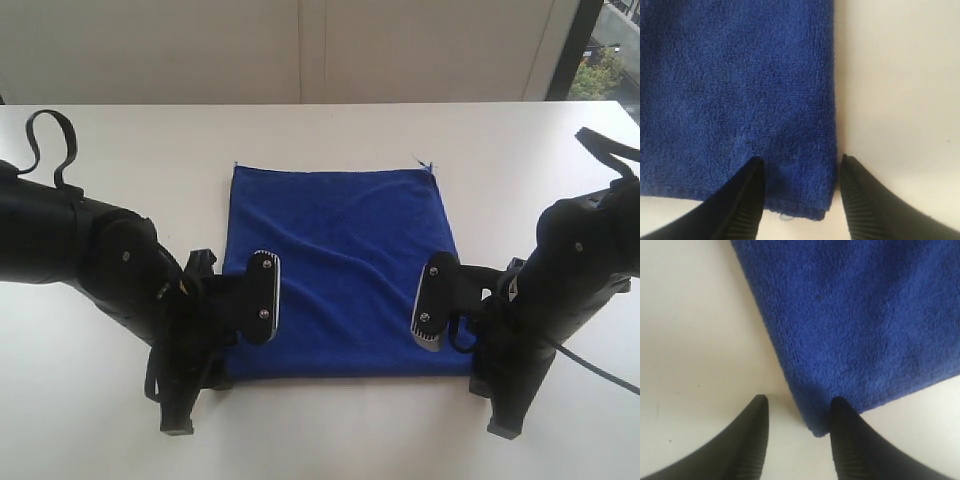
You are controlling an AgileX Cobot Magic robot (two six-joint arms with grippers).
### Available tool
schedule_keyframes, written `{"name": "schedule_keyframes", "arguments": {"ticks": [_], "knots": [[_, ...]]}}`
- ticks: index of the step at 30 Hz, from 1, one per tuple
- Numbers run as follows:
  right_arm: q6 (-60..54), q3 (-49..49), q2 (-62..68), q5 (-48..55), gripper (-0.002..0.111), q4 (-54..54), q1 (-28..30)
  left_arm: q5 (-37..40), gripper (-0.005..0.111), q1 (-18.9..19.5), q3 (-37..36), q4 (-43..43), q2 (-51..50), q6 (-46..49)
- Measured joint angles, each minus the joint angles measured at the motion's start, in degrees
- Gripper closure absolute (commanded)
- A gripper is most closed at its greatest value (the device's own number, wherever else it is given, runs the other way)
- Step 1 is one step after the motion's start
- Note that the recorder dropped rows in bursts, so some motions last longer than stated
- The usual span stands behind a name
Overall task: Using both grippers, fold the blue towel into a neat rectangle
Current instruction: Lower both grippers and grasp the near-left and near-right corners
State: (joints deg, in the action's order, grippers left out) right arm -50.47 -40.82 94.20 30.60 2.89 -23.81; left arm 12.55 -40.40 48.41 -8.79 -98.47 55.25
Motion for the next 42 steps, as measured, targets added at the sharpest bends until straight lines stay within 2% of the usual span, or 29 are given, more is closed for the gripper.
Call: {"name": "schedule_keyframes", "arguments": {"ticks": [3, 5, 10, 17, 23, 29, 32, 37, 42], "knots": [[0.00, 0.00, 0.00, 0.00, 0.082, 0.11, 0.00, -0.25, 0.081, 0.00, 0.12, -0.61, -0.33, 0.00], [0.00, 0.00, 0.00, 0.00, 0.092, 0.11, 0.00, -0.60, 0.093, -0.09, 0.12, -0.61, -0.57, 0.10], [0.00, 0.00, 0.00, 0.00, 0.108, 0.11, 0.00, -1.24, 0.107, -0.09, 0.12, -0.61, -0.69, 0.10], [0.00, 0.00, -0.54, 0.13, 0.108, -0.20, 0.00, -0.95, 0.107, -0.09, 0.12, 0.17, -0.32, 0.34], [1.04, 0.00, -8.05, 6.32, 0.108, -0.09, 0.00, 9.18, 0.107, -0.09, -0.32, -0.49, 6.68, 0.00], [1.03, 0.00, -10.19, 9.47, 0.108, 2.38, -0.61, 12.27, 0.107, -0.09, -0.32, -2.12, 8.98, -0.21], [-0.18, 0.00, -9.63, 9.25, 0.099, 3.49, -1.54, 12.36, 0.107, -0.09, -0.32, -2.12, 8.98, -0.09], [-6.14, 0.00, -7.42, 9.15, 0.076, 5.11, -2.96, 12.36, 0.107, -0.09, -0.32, -2.12, 8.87, 0.15], [-11.90, 0.00, -5.94, 8.84, 0.074, 5.44, -3.53, 12.36, 0.107, -0.09, -0.32, -2.12, 8.79, 0.15]]}}
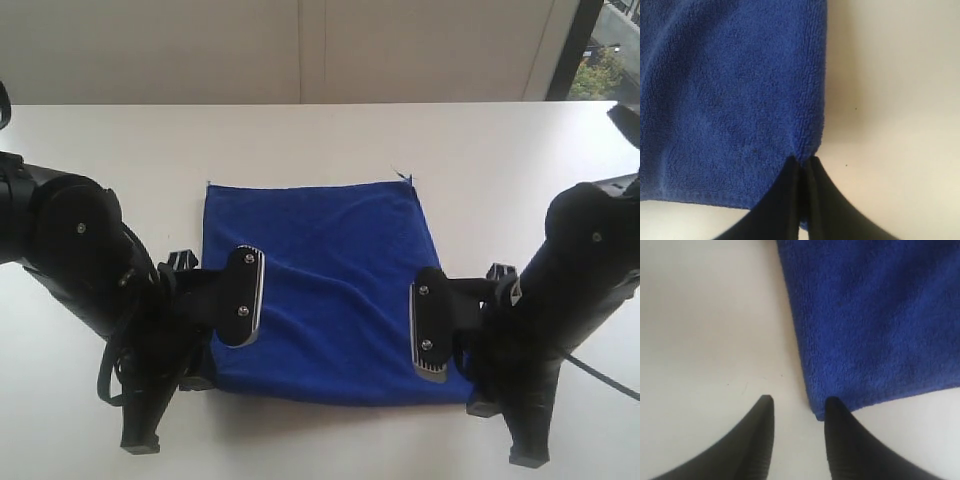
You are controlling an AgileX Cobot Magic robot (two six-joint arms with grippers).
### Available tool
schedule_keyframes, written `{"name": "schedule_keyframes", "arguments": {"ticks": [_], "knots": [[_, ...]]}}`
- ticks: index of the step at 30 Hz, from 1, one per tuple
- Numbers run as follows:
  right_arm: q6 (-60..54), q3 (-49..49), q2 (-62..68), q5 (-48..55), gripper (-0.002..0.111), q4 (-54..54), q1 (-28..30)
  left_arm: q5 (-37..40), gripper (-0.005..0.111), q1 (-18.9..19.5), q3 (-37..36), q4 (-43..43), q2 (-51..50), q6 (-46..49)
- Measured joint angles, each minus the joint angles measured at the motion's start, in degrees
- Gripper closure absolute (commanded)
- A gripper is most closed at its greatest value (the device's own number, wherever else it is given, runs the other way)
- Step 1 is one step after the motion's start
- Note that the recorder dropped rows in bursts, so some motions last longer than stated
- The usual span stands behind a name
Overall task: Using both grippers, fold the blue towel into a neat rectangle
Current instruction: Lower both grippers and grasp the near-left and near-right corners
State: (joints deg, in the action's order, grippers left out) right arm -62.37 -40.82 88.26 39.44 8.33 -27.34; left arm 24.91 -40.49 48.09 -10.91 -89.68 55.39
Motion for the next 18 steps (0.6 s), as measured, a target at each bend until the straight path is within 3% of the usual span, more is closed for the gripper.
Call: {"name": "schedule_keyframes", "arguments": {"ticks": [9, 14, 18], "knots": [[-1.12, 0.00, 5.08, -4.31, 0.079, 0.00, 0.00, -0.22, 0.107, 0.00, 0.00, 0.00, 0.00, 0.00], [-1.22, 0.00, 6.28, -4.98, 0.090, 0.00, 0.00, -0.22, 0.107, 0.00, 0.00, 0.00, 0.00, 0.00], [-1.36, 0.00, 6.41, -5.47, 0.108, -0.48, 0.00, -0.22, 0.107, 0.00, 0.00, 0.00, 0.00, 0.00]]}}
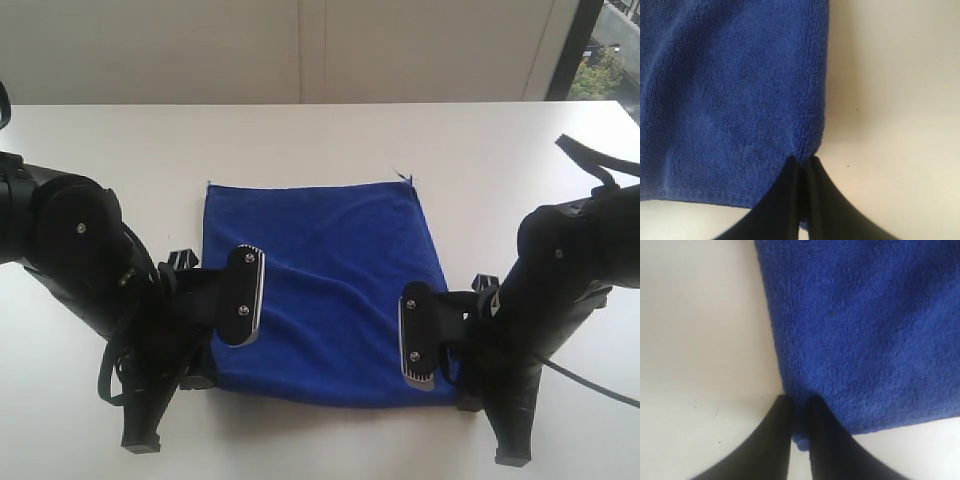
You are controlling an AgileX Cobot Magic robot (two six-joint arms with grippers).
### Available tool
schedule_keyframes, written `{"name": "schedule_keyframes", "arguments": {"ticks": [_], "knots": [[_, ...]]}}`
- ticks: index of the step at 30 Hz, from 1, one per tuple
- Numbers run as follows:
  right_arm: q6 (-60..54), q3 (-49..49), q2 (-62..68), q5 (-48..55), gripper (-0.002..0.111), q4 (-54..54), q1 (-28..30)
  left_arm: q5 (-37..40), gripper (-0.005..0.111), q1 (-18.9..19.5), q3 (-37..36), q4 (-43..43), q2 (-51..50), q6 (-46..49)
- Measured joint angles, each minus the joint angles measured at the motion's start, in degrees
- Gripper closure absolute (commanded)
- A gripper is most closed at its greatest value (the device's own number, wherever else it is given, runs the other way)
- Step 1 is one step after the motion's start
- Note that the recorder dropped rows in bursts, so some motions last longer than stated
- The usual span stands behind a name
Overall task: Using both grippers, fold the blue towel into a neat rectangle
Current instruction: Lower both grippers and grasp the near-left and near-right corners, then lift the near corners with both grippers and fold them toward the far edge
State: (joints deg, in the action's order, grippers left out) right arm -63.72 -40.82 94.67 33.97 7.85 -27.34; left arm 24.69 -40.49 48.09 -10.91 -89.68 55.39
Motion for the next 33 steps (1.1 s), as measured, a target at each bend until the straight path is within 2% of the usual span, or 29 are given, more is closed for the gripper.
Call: {"name": "schedule_keyframes", "arguments": {"ticks": [10, 21, 25, 28, 33], "knots": [[-0.24, 0.00, -0.65, 0.58, 0.108, 0.00, 0.00, 0.57, 0.107, 0.00, 0.00, 0.00, 0.00, 0.00], [2.21, 0.00, -14.45, 10.94, 0.108, 2.83, 0.00, 7.75, 0.107, 0.00, 0.00, 0.00, 5.13, -5.83], [2.32, 0.09, -18.40, 9.94, 0.108, 3.49, 0.00, 9.01, 0.107, 0.00, 0.00, 0.00, 6.08, -7.80], [4.16, 0.09, -19.67, 6.66, 0.108, 3.60, 0.00, 6.82, 0.107, 0.00, 0.00, 1.07, 6.44, -10.54], [10.33, -0.73, -19.90, 1.23, 0.108, 0.17, 0.00, 5.29, 0.107, 0.00, 3.46, 9.51, 6.53, -21.91]]}}
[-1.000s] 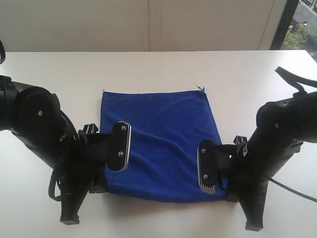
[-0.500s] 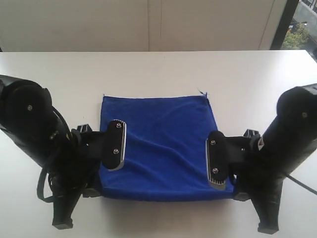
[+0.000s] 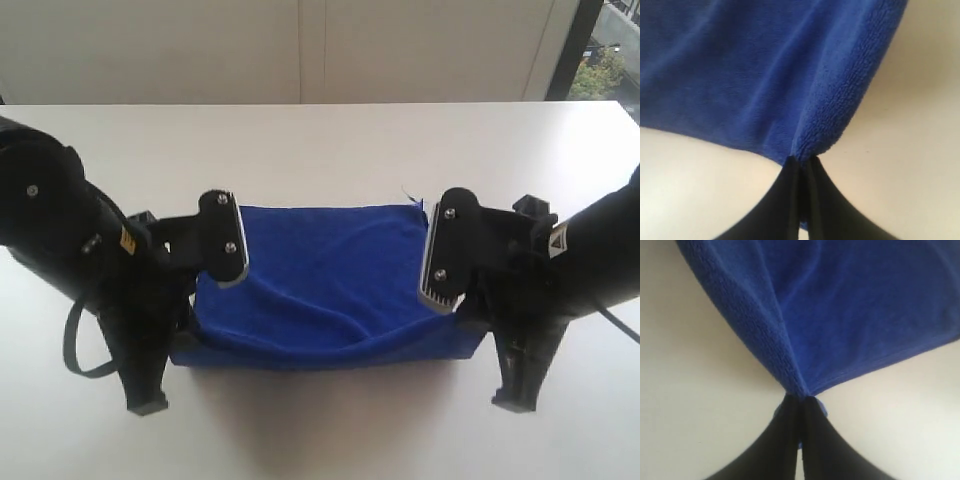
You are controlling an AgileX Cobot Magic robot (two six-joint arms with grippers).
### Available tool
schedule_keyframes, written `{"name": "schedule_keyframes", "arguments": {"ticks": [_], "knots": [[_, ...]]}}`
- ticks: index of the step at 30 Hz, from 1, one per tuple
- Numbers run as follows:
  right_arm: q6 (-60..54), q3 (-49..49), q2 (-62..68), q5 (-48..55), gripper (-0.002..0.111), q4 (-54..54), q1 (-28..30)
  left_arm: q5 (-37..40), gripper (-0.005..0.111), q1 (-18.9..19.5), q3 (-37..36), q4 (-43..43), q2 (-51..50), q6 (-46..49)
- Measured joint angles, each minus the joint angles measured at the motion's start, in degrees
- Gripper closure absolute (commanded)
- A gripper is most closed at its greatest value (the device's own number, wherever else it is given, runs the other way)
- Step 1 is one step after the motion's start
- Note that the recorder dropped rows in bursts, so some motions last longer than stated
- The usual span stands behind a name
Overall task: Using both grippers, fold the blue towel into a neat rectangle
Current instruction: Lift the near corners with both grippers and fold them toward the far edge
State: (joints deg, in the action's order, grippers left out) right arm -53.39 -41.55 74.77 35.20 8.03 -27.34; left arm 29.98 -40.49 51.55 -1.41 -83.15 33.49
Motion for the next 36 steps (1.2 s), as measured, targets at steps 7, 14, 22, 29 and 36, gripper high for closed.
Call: {"name": "schedule_keyframes", "arguments": {"ticks": [7, 14, 22, 29, 36], "knots": [[10.20, -4.68, 0.64, -5.05, 0.108, -9.45, 0.00, -1.64, 0.107, 0.00, 6.42, 14.31, 0.00, -13.03], [18.60, -9.99, 7.06, -7.61, 0.108, -17.52, 0.00, -5.06, 0.107, 3.59, 10.51, 16.60, -3.09, -15.39], [24.88, -16.04, 14.69, -8.91, 0.108, -23.71, 0.86, -11.21, 0.107, 5.13, 13.68, 17.27, -8.51, -15.39], [25.35, -19.99, 20.32, -11.11, 0.108, -23.97, 3.11, -13.74, 0.107, 6.87, 16.58, 17.54, -13.05, -15.39], [25.24, -24.62, 24.05, -11.98, 0.108, -24.43, 4.27, -14.64, 0.107, 7.96, 19.81, 20.36, -15.35, -15.39]]}}
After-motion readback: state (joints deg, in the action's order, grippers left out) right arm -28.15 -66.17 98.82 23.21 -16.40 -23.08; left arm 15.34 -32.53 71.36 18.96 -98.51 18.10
